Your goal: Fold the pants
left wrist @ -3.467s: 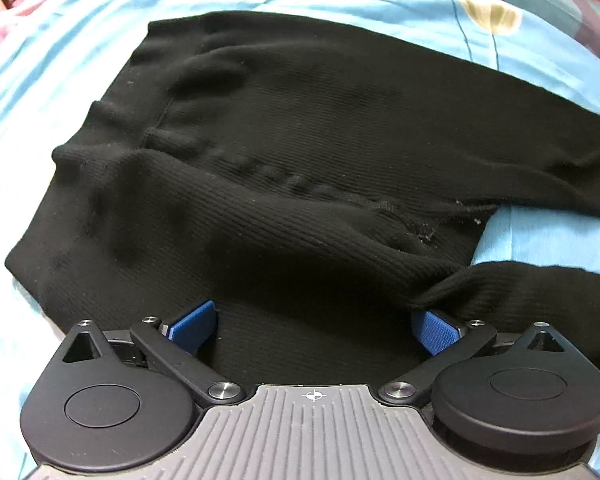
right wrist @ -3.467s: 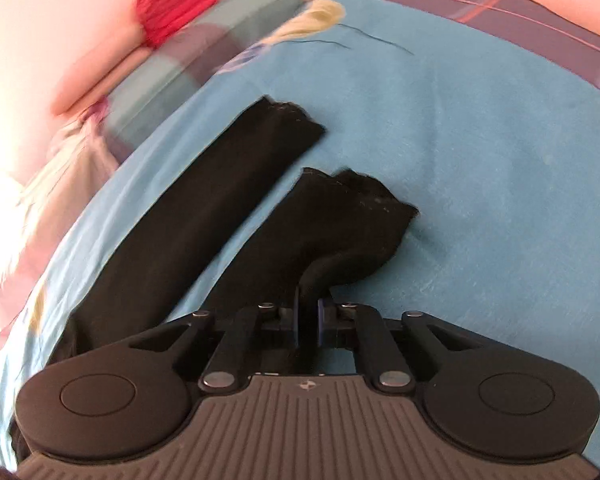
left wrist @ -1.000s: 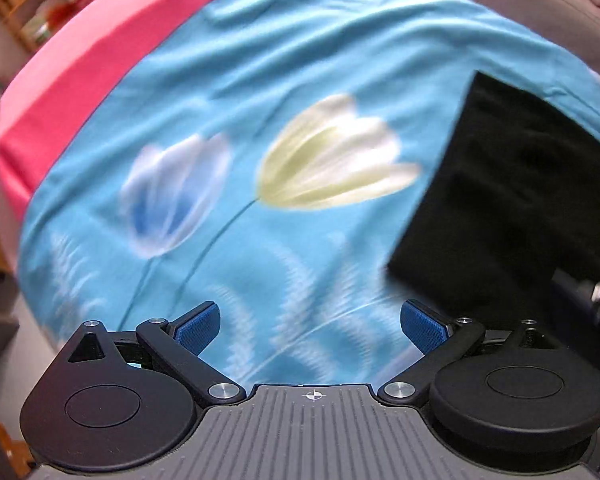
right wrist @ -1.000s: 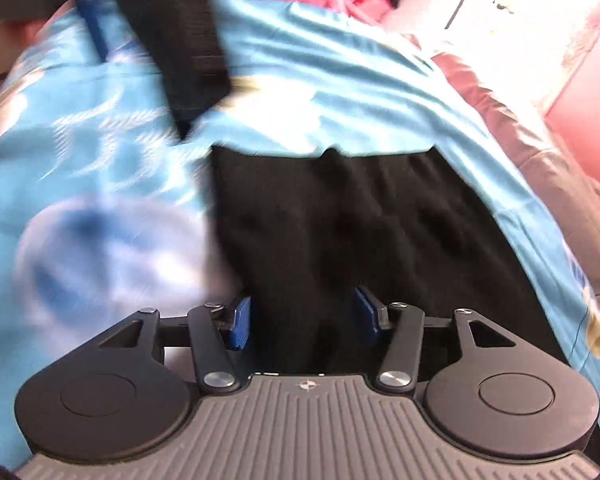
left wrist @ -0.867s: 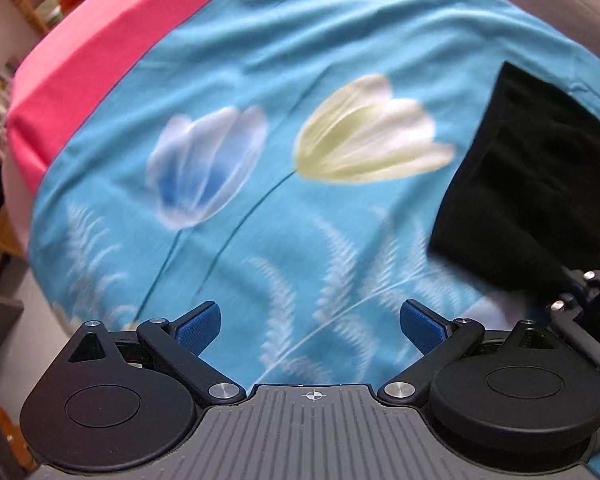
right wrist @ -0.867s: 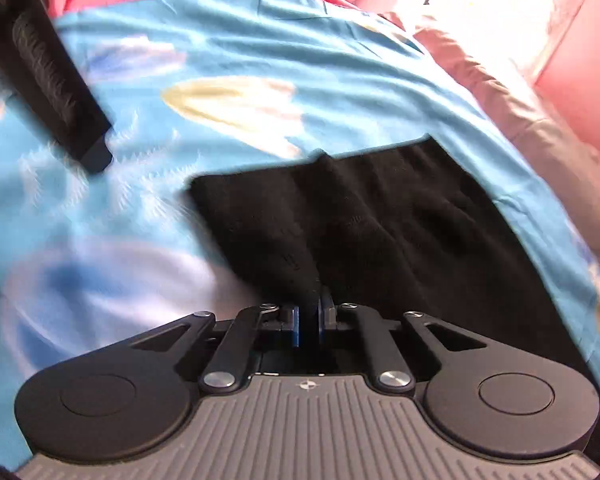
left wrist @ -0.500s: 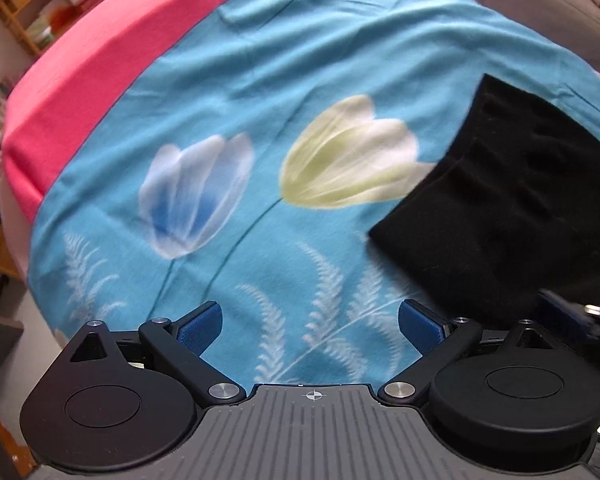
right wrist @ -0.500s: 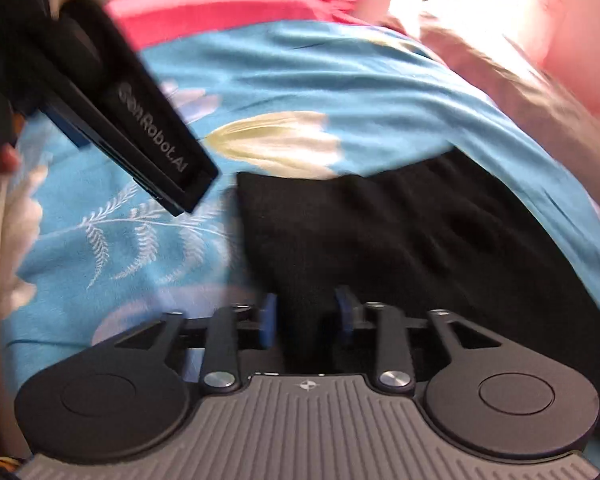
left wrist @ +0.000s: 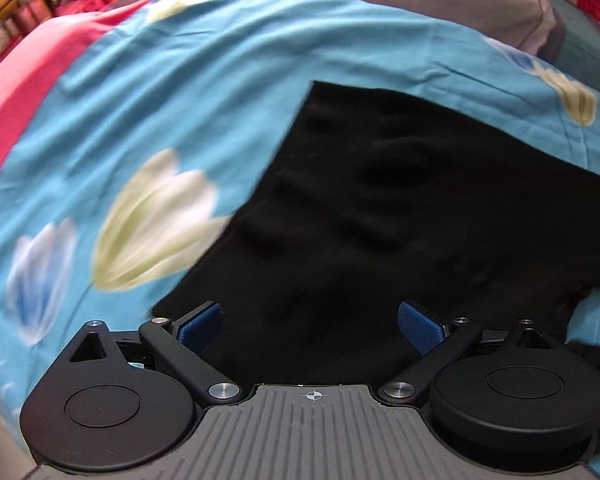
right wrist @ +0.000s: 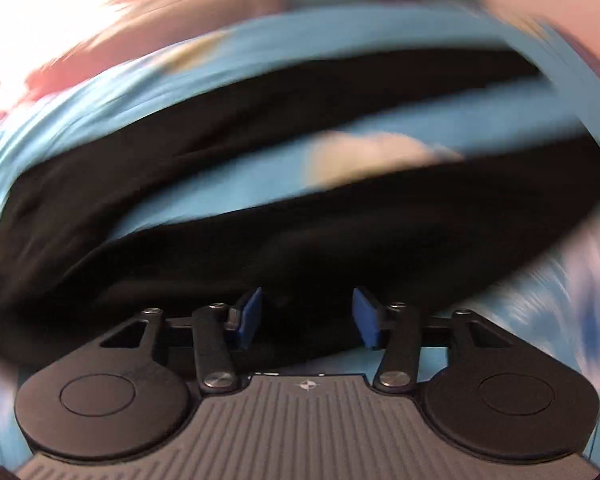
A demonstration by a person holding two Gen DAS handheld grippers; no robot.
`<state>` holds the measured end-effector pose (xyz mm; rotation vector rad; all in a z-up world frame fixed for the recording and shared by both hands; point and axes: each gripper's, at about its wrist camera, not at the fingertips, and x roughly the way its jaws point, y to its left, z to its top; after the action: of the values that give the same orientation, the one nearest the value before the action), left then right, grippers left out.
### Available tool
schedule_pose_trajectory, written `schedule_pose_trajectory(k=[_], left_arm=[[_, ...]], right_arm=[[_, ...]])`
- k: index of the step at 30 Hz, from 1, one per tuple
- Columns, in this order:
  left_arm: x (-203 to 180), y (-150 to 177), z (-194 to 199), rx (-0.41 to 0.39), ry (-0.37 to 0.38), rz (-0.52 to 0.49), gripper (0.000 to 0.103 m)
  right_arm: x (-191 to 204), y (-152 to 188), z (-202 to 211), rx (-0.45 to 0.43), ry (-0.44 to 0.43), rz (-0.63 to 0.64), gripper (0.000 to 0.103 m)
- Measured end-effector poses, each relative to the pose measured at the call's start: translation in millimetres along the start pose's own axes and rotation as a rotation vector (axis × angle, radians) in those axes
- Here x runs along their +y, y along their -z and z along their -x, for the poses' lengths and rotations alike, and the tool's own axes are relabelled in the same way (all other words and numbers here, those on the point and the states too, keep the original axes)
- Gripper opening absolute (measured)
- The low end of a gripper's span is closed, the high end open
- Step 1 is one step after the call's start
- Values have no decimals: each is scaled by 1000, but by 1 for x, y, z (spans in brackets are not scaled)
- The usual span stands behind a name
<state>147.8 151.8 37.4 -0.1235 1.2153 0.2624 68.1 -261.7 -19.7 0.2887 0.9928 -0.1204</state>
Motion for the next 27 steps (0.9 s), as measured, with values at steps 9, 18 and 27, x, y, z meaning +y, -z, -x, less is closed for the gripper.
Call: schedule_pose_trajectory(k=[9,18,27], left_arm=[[-20,-23,-47,40,-90,-34,103],[-49,-64,-47,-80,-8,41,103],[-64,-96,-98,-49,-106,113,103]], right_arm=[[-44,-21,6,60,-69,40,56],[-21,-128,-21,-236,-85,251,57],[-18,-211,-145,-179,-36,242,57]])
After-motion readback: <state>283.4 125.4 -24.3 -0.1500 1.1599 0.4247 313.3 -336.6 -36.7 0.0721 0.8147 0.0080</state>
